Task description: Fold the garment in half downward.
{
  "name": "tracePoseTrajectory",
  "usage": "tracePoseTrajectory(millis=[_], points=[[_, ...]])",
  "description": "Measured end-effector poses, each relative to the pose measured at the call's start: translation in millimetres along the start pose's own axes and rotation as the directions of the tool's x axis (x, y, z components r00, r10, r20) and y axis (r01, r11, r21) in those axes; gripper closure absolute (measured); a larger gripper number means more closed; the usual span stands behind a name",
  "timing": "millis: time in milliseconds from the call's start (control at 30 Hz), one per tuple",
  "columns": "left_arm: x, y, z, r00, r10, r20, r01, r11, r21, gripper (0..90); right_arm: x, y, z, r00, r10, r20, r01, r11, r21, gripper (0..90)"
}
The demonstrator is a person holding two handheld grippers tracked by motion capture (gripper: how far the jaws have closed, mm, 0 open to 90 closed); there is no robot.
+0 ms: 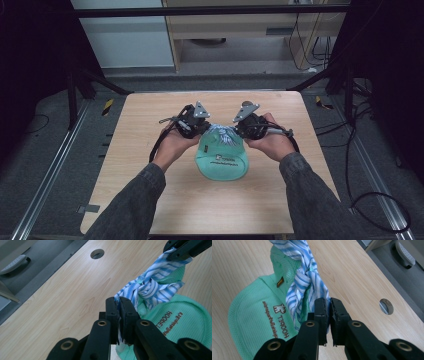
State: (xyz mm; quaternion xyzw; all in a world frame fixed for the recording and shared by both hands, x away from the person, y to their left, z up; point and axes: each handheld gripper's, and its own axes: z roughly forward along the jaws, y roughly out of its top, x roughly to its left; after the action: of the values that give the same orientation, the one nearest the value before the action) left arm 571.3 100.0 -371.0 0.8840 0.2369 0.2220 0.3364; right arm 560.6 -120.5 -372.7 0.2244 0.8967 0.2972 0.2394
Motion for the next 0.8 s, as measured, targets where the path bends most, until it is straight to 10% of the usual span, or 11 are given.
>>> tracePoseTrajectory(millis=[800], points=[[-15.3, -20.6, -2.9, 0.9996, 0.010, 0.027, -0.010, 0.9995, -0.029, 86.2, 19.5, -19.7, 1.1, 0.9995, 0.011, -0.029, -0.012, 0.999, -0.037, 84.3]])
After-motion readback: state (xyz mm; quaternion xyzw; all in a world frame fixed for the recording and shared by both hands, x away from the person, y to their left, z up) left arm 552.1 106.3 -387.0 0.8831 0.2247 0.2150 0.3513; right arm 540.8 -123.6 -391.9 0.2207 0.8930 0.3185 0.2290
